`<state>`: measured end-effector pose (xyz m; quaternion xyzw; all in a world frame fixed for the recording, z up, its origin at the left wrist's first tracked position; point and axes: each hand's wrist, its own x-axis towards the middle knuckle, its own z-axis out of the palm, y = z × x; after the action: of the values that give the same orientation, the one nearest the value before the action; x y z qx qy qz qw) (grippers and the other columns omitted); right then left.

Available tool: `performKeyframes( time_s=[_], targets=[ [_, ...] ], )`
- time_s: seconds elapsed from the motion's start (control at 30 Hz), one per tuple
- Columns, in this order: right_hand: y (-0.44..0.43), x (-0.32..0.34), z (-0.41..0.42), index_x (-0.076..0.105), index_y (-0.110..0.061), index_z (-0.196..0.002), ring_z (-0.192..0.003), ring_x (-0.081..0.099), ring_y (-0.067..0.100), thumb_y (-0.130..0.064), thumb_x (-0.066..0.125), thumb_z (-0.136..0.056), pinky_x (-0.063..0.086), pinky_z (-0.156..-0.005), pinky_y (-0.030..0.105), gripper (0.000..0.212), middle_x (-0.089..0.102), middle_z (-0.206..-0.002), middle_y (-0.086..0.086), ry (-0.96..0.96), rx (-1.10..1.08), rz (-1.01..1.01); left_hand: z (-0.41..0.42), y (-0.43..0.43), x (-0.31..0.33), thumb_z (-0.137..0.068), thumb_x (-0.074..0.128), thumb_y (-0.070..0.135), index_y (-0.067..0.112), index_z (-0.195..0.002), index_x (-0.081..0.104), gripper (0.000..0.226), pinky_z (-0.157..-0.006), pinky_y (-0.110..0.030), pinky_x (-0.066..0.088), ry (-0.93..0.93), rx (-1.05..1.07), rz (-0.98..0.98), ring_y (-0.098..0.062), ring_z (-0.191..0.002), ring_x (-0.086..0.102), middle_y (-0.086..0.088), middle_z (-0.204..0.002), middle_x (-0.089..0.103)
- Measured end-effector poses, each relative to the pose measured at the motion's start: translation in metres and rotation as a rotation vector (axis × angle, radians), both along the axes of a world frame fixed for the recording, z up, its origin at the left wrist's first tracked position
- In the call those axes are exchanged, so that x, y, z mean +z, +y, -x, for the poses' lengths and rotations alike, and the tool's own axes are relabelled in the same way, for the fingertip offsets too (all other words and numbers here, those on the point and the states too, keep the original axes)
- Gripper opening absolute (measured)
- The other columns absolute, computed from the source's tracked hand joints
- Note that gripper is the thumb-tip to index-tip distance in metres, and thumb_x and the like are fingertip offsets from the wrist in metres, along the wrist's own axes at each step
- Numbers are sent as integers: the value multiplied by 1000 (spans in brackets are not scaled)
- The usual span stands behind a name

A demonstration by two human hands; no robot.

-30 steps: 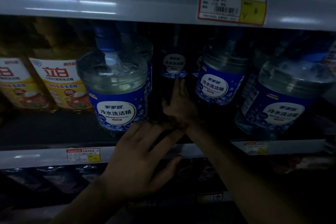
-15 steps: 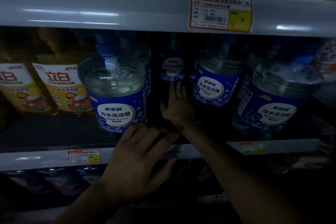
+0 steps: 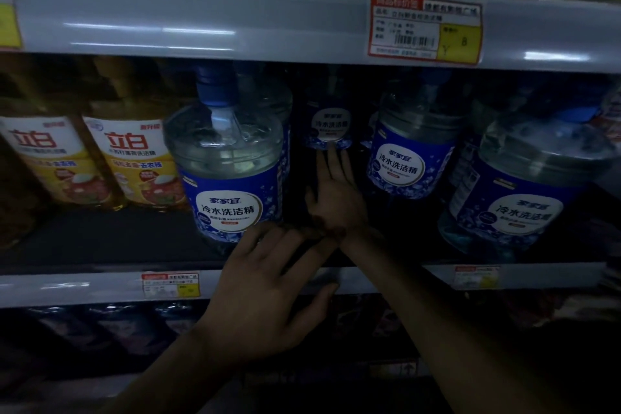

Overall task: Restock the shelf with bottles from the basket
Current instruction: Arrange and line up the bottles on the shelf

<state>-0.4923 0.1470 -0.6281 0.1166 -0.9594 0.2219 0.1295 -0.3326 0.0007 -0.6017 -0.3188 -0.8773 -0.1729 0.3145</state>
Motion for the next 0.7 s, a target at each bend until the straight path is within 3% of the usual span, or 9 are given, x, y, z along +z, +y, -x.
performKeyframes(
  time_s=[0.33, 0.53, 0.7],
  targets=[
    [1, 2, 3, 7, -17, -163, -156, -7, 27, -29, 46, -102, 26, -120, 44, 73, -15, -169, 0, -48, 1, 8, 2, 0, -2, -97, 60, 39, 12, -133, 70, 45, -93, -37, 42, -3, -2, 28, -22, -101, 59, -6, -121, 69],
    [-3, 6, -1, 16, -16, -162, -157, 0, 28, -17, 51, -95, 26, -122, 41, 76, 1, -170, 6, 26, -33, -12, 0, 0, 2, -96, 64, 37, 12, -135, 68, 47, -92, -38, 46, 13, 0, 0, -21, -103, 59, -5, -124, 68],
    [0, 7, 2, 12, -22, -162, -156, -1, 33, -21, 51, -95, 24, -121, 45, 77, -6, -170, 0, -44, -22, -2, 1, 0, 4, -94, 67, 38, 12, -136, 67, 49, -87, -36, 46, 28, 9, 8, -21, -100, 59, -5, -123, 68]
  ],
)
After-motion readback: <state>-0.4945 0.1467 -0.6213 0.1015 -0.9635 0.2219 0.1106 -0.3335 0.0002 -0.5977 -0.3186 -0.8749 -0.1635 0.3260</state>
